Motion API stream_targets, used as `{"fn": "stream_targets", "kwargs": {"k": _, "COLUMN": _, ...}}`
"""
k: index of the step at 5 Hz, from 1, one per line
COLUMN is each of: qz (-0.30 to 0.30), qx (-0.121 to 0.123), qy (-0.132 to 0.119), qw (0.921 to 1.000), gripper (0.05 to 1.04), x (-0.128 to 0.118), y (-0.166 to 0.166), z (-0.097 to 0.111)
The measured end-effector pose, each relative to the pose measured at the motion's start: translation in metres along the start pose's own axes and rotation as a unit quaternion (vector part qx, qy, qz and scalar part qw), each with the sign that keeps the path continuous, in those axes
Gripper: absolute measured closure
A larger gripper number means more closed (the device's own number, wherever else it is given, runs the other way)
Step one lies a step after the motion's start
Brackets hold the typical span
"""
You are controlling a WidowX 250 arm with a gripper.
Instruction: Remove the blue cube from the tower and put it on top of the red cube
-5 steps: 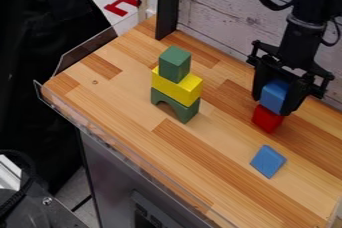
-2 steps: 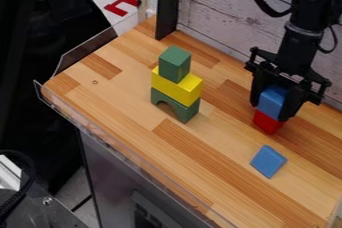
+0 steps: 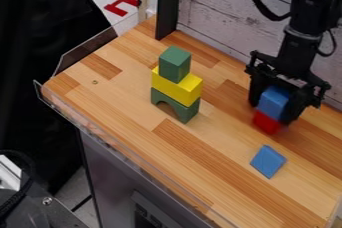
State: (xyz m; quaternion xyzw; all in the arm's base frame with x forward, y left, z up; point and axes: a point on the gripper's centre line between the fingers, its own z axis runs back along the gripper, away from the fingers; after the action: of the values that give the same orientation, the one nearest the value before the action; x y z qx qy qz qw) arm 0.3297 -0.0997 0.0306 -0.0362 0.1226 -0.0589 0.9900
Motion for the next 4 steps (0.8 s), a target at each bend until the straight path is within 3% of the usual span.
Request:
{"fn": "stream_targets", "kwargs": {"k": 1, "qz": 0.011, "qx": -0.008, "qy": -0.016, "qw": 0.9998, "gripper": 0.083, "x": -0.005, "y": -0.001, "z": 0.005}}
{"fn": "stream_targets", "kwargs": {"k": 3, "qz": 0.04, "qx": -0.006, "qy": -0.093, "qw": 0.9948, "gripper": 0.083, "x": -0.033, "y": 0.001, "z": 0.059}}
{"fn": "stream_targets", "kwargs": {"k": 4, "qz": 0.044, "qx": 0.007, "qy": -0.112, "qw": 0.9928, "gripper": 0.083, "x": -0.051, "y": 0.002, "z": 0.085}}
